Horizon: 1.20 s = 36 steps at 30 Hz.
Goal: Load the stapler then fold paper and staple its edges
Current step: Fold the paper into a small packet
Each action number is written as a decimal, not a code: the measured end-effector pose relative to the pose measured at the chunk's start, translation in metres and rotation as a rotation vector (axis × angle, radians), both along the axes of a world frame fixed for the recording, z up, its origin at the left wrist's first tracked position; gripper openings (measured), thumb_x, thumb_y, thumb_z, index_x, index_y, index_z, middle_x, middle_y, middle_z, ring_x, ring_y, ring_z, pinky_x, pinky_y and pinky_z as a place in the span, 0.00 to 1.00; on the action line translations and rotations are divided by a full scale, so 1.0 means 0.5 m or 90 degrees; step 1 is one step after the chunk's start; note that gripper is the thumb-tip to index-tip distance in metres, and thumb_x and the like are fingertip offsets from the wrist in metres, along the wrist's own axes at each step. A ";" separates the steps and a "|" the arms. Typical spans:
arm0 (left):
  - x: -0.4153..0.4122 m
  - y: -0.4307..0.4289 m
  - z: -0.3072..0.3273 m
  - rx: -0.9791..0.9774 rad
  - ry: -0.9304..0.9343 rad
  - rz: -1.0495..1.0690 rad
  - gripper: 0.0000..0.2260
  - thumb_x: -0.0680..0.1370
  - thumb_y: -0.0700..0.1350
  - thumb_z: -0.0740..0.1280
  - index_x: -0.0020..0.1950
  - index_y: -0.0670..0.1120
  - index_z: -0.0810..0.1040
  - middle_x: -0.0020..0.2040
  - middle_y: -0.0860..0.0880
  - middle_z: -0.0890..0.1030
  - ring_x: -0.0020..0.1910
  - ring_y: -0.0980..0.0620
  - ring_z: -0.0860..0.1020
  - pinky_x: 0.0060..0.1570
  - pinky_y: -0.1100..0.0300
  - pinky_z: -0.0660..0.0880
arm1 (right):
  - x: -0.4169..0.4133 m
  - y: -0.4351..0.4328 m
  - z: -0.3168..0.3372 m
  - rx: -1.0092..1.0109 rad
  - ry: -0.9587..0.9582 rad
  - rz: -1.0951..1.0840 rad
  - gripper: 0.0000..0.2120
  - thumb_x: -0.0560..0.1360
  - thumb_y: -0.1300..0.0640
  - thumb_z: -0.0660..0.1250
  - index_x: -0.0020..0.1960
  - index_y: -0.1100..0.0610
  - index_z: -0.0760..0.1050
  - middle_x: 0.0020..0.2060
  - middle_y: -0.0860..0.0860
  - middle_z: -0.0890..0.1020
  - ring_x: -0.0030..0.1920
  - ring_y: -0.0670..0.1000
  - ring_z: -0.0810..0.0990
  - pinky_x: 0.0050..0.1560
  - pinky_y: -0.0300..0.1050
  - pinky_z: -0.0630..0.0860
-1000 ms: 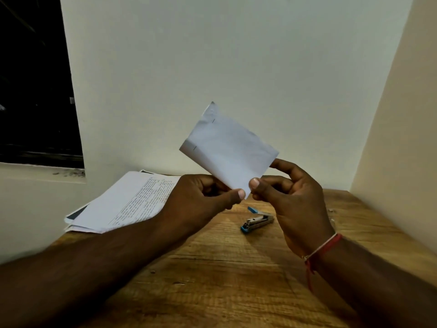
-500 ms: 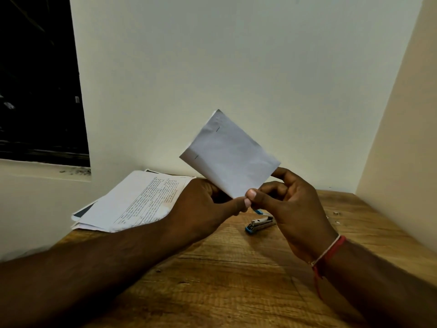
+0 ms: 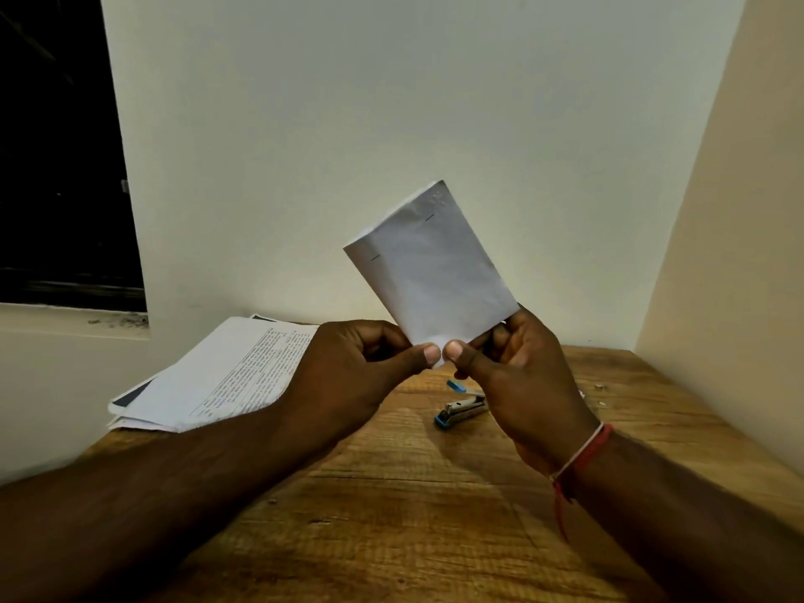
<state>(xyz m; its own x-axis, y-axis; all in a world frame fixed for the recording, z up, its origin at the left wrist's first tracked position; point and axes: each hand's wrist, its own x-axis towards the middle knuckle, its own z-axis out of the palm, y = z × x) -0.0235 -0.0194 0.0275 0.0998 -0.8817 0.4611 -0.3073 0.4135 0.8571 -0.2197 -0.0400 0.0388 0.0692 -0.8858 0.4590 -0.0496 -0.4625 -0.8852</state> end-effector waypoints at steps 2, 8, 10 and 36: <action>0.001 0.001 0.003 -0.009 0.003 0.006 0.08 0.78 0.53 0.81 0.44 0.50 0.91 0.40 0.55 0.91 0.40 0.62 0.88 0.39 0.73 0.77 | 0.000 -0.002 0.000 -0.002 -0.002 -0.006 0.25 0.77 0.62 0.79 0.66 0.42 0.75 0.50 0.49 0.89 0.48 0.49 0.89 0.46 0.41 0.85; 0.010 -0.003 0.014 -0.063 0.048 0.021 0.08 0.78 0.52 0.81 0.42 0.49 0.91 0.38 0.54 0.90 0.39 0.62 0.86 0.43 0.70 0.78 | -0.005 -0.004 -0.001 0.003 -0.009 0.004 0.27 0.77 0.64 0.78 0.69 0.45 0.75 0.51 0.46 0.89 0.52 0.46 0.88 0.49 0.42 0.86; 0.018 -0.009 0.019 -0.084 0.077 0.022 0.08 0.78 0.51 0.81 0.43 0.49 0.91 0.41 0.51 0.91 0.44 0.57 0.88 0.50 0.59 0.82 | -0.007 -0.008 -0.002 0.003 -0.015 0.011 0.26 0.77 0.65 0.78 0.69 0.47 0.75 0.48 0.48 0.89 0.48 0.45 0.88 0.47 0.40 0.85; 0.065 -0.027 0.068 -0.171 0.251 0.010 0.01 0.80 0.44 0.80 0.48 0.48 0.91 0.45 0.47 0.91 0.48 0.49 0.88 0.69 0.47 0.83 | -0.021 -0.028 -0.004 -0.017 -0.029 0.013 0.27 0.77 0.67 0.78 0.70 0.49 0.74 0.46 0.60 0.87 0.41 0.50 0.86 0.54 0.55 0.85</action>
<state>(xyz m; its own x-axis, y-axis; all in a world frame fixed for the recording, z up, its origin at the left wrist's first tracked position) 0.0090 -0.0329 0.0614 0.3249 -0.7332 0.5974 0.0119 0.6348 0.7726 -0.2302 -0.0541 0.0369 0.0660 -0.8714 0.4861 0.0001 -0.4872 -0.8733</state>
